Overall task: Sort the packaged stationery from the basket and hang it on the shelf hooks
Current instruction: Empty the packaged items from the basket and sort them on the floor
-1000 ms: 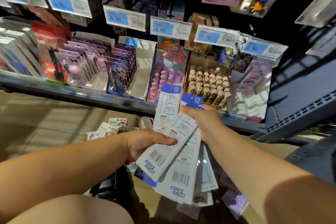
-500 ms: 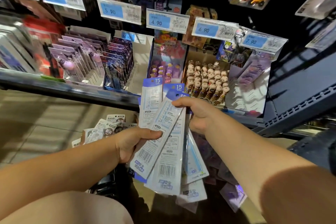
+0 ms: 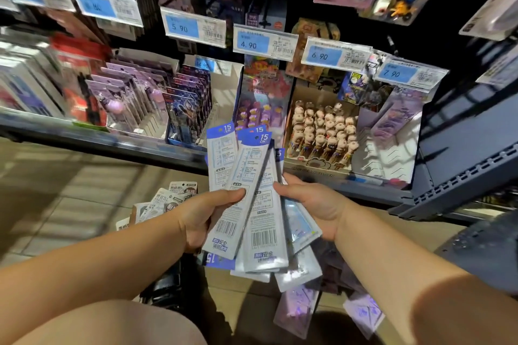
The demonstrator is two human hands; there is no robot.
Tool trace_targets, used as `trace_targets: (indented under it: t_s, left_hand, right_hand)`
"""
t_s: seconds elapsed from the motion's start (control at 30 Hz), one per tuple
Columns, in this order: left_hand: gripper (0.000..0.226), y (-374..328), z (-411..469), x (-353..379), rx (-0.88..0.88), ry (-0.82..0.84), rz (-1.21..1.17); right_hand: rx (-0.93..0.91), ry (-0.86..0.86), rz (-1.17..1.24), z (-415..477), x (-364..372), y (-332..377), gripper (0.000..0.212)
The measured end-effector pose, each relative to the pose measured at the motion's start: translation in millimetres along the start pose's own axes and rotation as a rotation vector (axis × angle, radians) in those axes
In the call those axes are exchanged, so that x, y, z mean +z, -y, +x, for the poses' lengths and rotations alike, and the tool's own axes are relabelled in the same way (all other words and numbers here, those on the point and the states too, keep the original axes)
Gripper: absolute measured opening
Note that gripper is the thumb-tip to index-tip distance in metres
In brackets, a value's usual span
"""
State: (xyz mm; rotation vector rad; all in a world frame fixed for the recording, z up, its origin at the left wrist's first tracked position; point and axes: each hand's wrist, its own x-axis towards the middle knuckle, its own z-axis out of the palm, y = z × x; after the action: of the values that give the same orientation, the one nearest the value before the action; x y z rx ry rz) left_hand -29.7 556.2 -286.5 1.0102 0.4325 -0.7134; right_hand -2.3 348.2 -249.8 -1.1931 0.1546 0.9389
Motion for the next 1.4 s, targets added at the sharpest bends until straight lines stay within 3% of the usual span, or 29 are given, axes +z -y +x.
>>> trace_targets:
  t_s: [0.3, 0.37, 0.47, 0.57, 0.6, 0.7, 0.83, 0.87, 0.93, 1.0, 1.03, 1.17, 1.2, 1.33, 1.4]
  left_hand:
    - [0.055, -2.8, 3.0, 20.9, 0.279, -0.191, 0.136]
    - [0.049, -3.4, 3.4, 22.7, 0.286, -0.184, 0.197]
    - [0.043, -3.6, 3.5, 24.9, 0.298, -0.120, 0.257]
    - [0.040, -5.8, 9.4, 26.5, 0.287, -0.058, 0.407]
    - [0.042, -5.8, 8.3, 24.8, 0.270, -0.036, 0.358]
    - [0.044, -3.6, 9.0, 29.5, 0.263, -0.031, 0.399]
    - [0.082, 0.7, 5.3, 37.6, 0.169, -0.009, 0.323]
    - [0.082, -2.0, 3.4, 39.4, 0.161, 0.001, 0.335]
    - [0.058, -7.2, -4.9, 43.4, 0.124, 0.057, 0.326]
    - [0.056, -6.5, -8.3, 39.7, 0.102, 0.093, 0.270]
    - [0.061, -5.9, -9.2, 37.0, 0.102, 0.112, 0.234]
    - [0.059, -5.1, -9.0, 28.4, 0.062, 0.119, 0.047]
    - [0.060, -5.6, -9.4, 26.9, 0.063, 0.119, 0.015]
    - [0.090, -2.5, -10.0, 25.0, 0.089, 0.198, -0.048]
    - [0.089, -1.0, -11.0, 22.8, 0.088, 0.271, -0.071]
  right_hand:
    - [-0.080, -0.127, 0.097, -5.4, -2.2, -7.8, 0.033]
    - [-0.083, -0.160, 0.103, -4.8, -0.3, -8.9, 0.032]
    - [-0.101, -0.246, 0.106, 1.0, 0.3, -11.9, 0.048]
    - [-0.131, -0.276, 0.107, 1.5, 11.4, -8.3, 0.024]
    - [-0.131, -0.264, 0.130, 1.6, 15.7, -7.3, 0.025]
    - [-0.114, -0.275, 0.139, 4.4, 31.4, -4.8, 0.034]
    - [-0.087, -0.286, -0.007, 9.2, 44.0, -4.5, 0.045]
    - [-0.095, -0.298, -0.078, 11.1, 44.8, -5.8, 0.053]
    - [-0.112, -0.323, -0.183, 13.8, 47.9, -8.6, 0.080]
    - [-0.116, -0.342, -0.222, 17.4, 48.9, -11.3, 0.104]
    - [-0.116, -0.332, -0.240, 17.8, 49.5, -12.0, 0.104]
    - [-0.130, -0.322, -0.228, 19.9, 50.5, -16.2, 0.059]
    - [-0.143, -0.331, -0.214, 20.9, 50.1, -19.0, 0.059]
    - [-0.175, -0.418, -0.233, 29.9, 58.4, -31.7, 0.109]
    - [-0.182, -0.439, -0.229, 36.1, 54.4, -38.3, 0.116]
